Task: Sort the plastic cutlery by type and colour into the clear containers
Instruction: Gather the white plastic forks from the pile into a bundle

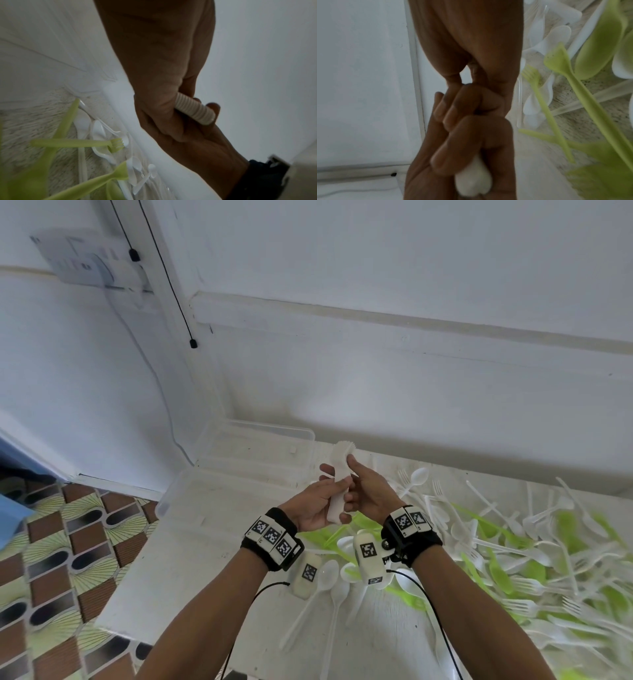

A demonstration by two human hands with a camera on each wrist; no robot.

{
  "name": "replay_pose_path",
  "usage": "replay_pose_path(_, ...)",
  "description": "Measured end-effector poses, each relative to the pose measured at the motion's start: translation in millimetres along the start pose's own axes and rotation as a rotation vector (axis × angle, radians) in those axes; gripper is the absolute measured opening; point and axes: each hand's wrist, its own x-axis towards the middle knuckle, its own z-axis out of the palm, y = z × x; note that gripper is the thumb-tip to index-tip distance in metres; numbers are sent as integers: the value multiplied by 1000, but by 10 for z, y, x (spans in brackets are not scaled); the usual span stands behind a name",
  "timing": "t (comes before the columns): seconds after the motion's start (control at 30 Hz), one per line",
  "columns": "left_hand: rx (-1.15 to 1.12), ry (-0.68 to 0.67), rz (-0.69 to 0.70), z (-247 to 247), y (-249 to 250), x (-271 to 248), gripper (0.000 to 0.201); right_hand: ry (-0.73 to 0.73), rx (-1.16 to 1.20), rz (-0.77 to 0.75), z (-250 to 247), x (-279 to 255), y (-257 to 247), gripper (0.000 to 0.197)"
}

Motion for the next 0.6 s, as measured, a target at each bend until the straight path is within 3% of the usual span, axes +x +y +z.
replay_pose_path(0.13,14,42,83,60,51,-40,12,-125,40,-13,20,-43,-1,59)
replay_pose_path(0.27,99,115,108,67,73,-73,12,-65,143,-159,139,-56,25,51)
replay_pose_path(0.37,345,177,3,4,47,-96,19,38,227,-224,192,-19,25,42)
replay_pose_path(0.47,432,190,-74,-4,13,-125,26,86,99,-288,242,-26,27,42)
replay_pose_path(0.6,282,134,-67,1,40,-173,24,-4,-68,-333,282,-110,28,41)
